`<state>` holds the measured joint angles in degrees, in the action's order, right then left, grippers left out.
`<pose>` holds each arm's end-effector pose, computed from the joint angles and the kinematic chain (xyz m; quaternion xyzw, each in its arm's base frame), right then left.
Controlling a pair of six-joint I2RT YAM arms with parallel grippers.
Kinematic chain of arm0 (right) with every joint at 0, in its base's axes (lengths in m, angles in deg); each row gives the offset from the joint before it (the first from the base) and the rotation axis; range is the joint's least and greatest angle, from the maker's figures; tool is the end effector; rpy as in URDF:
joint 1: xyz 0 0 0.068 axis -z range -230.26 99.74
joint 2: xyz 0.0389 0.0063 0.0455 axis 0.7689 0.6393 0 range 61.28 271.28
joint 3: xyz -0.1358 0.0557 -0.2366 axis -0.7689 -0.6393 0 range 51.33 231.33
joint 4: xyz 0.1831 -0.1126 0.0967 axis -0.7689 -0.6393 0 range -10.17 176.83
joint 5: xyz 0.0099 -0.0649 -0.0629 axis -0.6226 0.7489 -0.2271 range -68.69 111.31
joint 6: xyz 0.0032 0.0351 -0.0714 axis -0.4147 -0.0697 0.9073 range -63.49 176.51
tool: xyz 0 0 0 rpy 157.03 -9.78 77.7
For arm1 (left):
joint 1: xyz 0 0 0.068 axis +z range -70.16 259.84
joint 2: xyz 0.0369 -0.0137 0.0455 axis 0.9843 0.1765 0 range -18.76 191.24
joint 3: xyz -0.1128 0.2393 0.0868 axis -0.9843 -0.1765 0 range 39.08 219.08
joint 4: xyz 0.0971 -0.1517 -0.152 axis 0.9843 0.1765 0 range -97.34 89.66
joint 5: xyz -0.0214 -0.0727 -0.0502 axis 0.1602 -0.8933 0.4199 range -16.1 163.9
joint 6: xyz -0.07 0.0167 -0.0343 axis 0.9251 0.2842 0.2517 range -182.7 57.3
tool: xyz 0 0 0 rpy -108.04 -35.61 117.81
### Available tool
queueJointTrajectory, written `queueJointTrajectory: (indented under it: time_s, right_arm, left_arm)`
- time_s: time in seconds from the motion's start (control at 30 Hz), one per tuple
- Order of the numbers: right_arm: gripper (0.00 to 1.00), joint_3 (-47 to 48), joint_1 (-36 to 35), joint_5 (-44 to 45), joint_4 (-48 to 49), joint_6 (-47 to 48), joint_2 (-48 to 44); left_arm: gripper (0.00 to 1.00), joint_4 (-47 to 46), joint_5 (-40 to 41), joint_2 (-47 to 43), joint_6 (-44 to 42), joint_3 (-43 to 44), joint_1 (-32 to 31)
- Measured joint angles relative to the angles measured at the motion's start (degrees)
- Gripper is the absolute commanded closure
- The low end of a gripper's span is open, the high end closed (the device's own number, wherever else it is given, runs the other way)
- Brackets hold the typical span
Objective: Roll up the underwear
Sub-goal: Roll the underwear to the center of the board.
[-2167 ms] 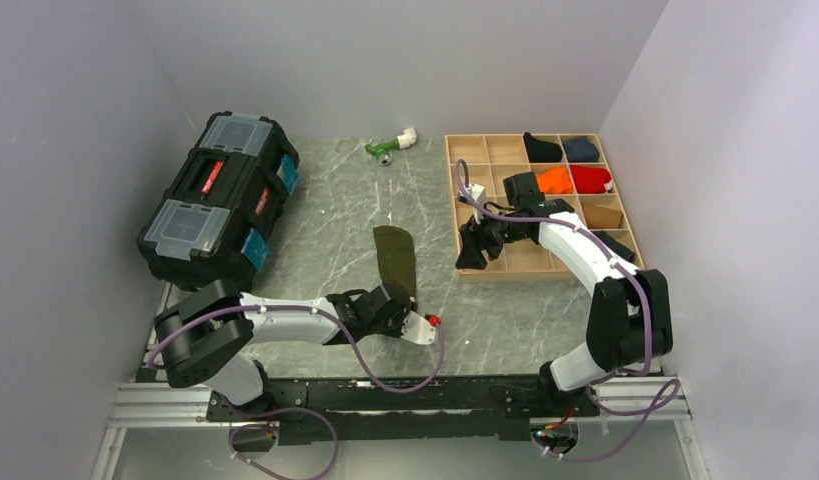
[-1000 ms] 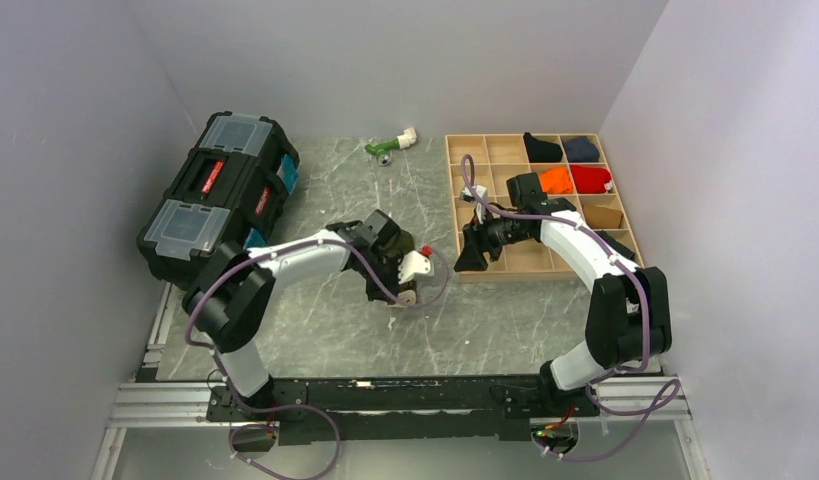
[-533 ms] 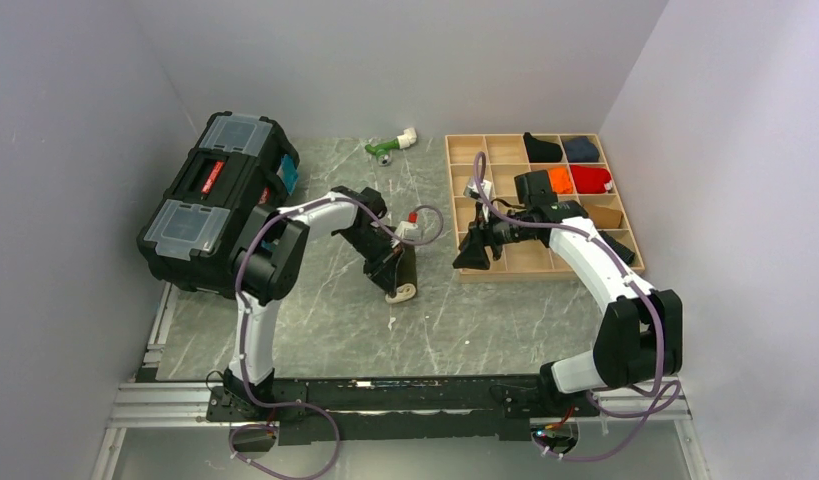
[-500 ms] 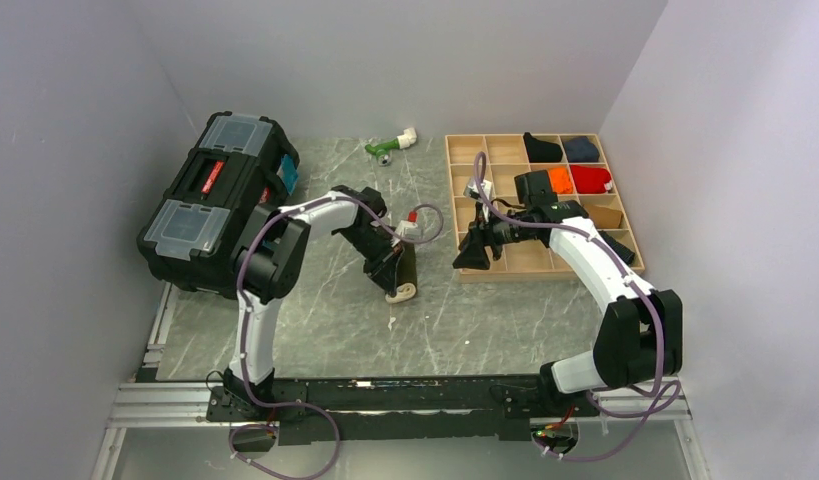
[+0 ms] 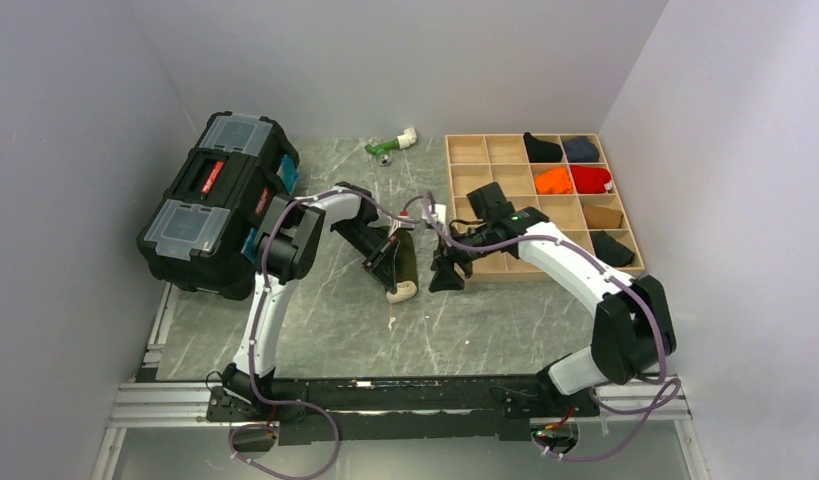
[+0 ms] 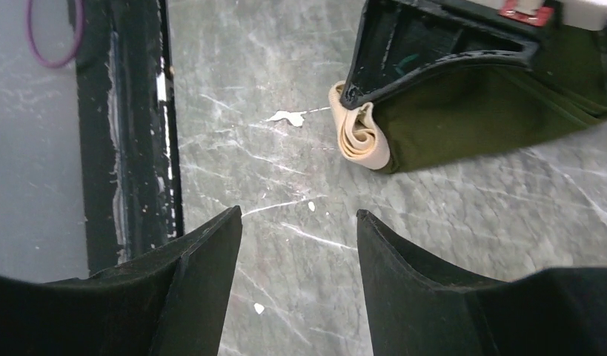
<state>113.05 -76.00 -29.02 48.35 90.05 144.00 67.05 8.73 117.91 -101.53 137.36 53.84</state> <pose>0.2203 0.1649 0.2578 -0.5291 0.7036 0.3931 0.2656 0.3178 -0.2243 0.1159 -0.3530 -0.7544 0.5432 0.1063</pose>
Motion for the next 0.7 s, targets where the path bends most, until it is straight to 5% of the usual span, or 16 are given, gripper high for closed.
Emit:
queueJointTrajectory:
  time_s: [0.7]
  right_arm:
    - [0.36, 4.7, -14.2, 21.4, 5.5, 8.7, 15.3]
  left_arm:
    - [1.00, 4.3, -1.0, 4.5, 4.0, 4.5, 1.1]
